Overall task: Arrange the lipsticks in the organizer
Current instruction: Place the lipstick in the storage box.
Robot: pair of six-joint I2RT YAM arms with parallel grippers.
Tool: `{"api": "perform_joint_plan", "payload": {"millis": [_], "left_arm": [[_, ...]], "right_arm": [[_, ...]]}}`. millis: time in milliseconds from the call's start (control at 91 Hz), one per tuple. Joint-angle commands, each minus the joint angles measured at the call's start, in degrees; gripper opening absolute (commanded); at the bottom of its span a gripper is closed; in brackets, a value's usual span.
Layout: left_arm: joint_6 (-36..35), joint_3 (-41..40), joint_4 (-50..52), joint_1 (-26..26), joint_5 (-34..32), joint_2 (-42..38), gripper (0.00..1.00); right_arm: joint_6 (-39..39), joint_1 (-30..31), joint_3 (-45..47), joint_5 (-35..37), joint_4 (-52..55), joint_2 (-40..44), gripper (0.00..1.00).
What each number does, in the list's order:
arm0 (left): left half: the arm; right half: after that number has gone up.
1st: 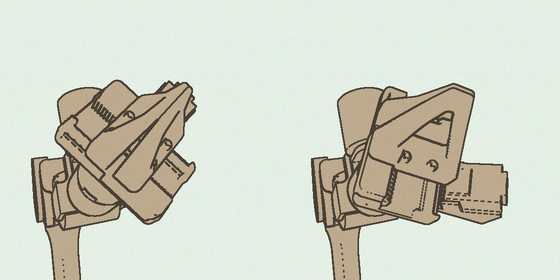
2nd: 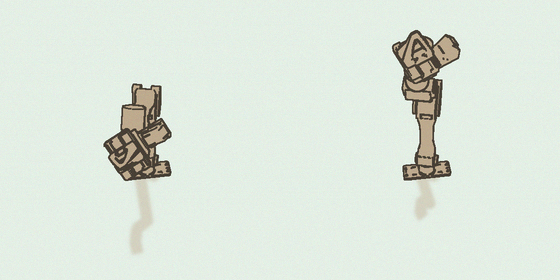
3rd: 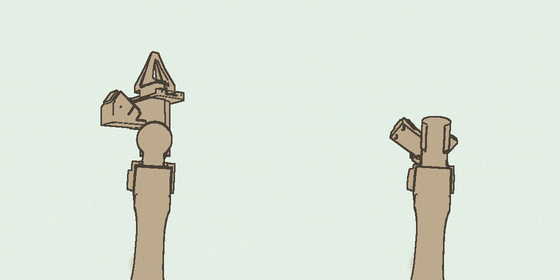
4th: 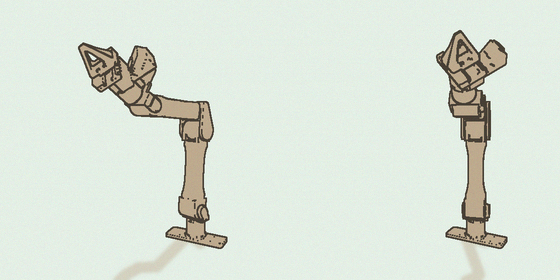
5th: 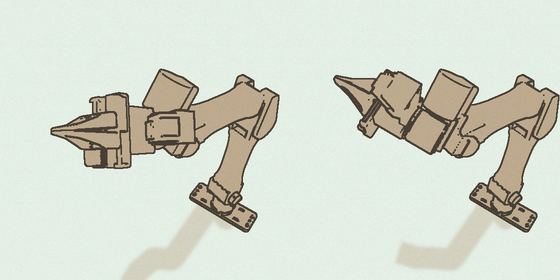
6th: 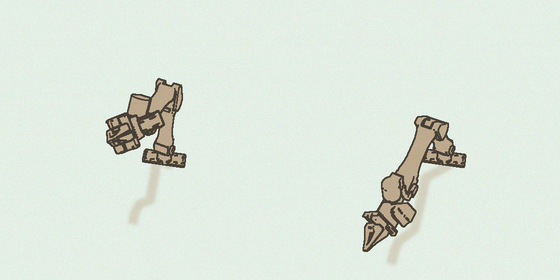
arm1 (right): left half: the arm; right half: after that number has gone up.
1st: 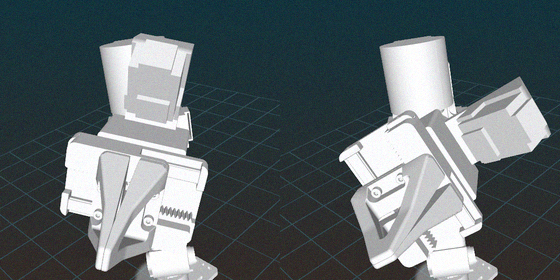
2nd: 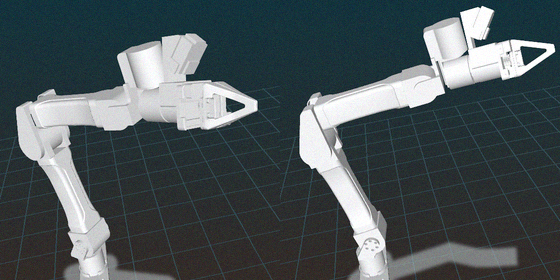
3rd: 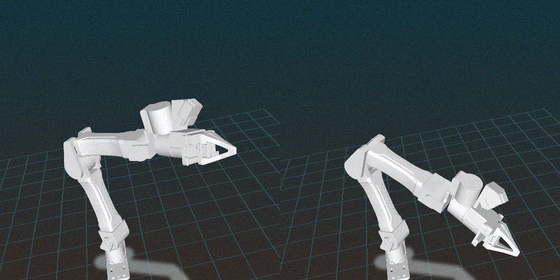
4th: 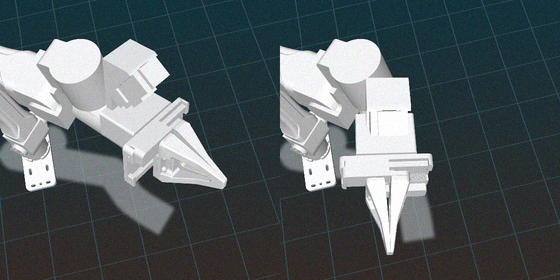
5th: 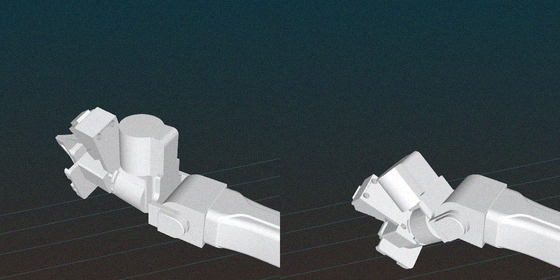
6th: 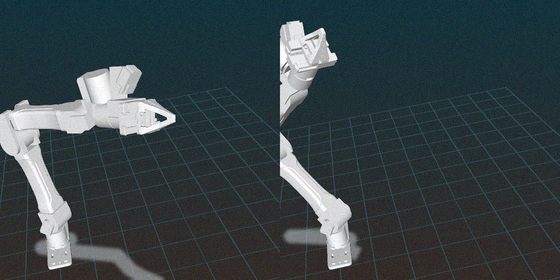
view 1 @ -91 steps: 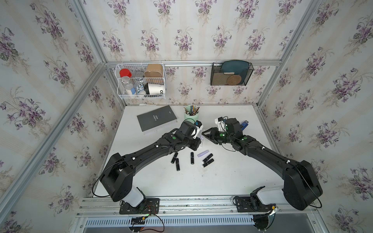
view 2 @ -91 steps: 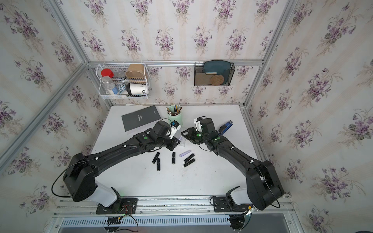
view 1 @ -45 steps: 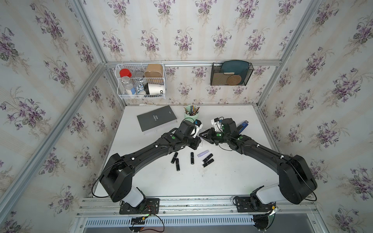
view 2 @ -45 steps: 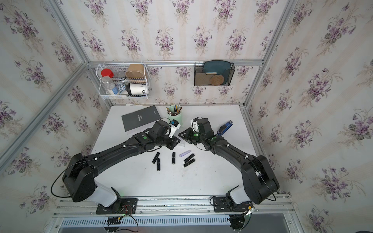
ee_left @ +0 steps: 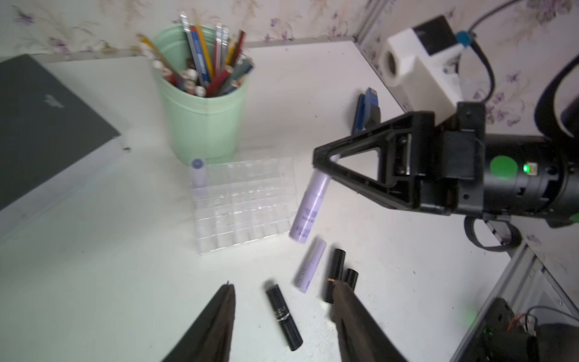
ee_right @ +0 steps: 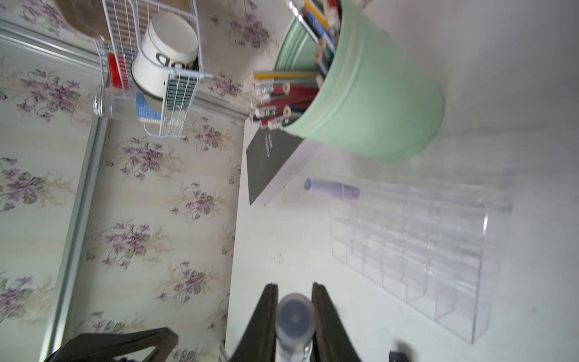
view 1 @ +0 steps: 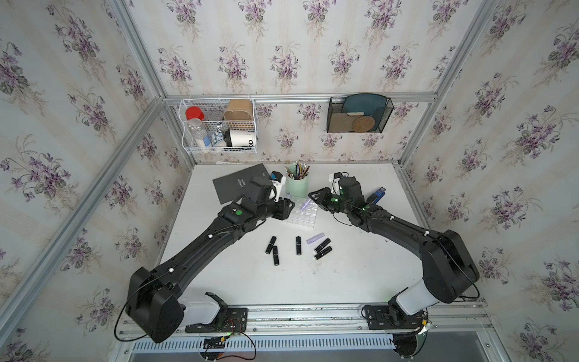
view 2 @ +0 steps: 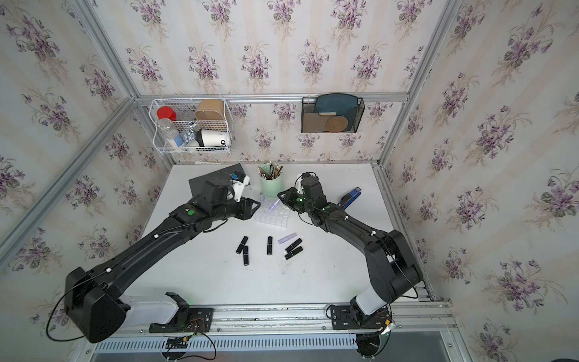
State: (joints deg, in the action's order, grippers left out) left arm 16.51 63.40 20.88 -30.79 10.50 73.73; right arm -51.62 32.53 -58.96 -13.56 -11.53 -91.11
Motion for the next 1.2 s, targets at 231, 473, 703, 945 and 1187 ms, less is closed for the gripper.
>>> {"api": "perform_joint_plan", "payload": {"millis": [231,473,703,945,1187], "left_arm": [[8.02,-8.75,0.67,13.7,0.88,-3.08,0.54],[7.05,-10.35,-0.17,14.34,0.54,-2.54,0.54],[6.64,-10.4,-0.08,14.44,1.01,-2.58,0.53],[6.6,-10.54,-0.51,14.44,2.1,-2.28,0.53],[6.45,-10.4,-0.24,14.44,2.55,-2.5,0.52]], "right_arm": [[29.24,12.56,-8.94,39.58,-10.5,-12.63,0.13],[33.44,13.17,-12.72,40.51,-12.39,-18.75,0.12],[34.24,13.17,-14.65,41.16,-12.46,-22.0,0.11],[34.2,13.17,-14.41,40.98,-12.9,-23.69,0.11],[34.38,13.08,-14.44,41.49,-12.9,-25.46,0.1]]}}
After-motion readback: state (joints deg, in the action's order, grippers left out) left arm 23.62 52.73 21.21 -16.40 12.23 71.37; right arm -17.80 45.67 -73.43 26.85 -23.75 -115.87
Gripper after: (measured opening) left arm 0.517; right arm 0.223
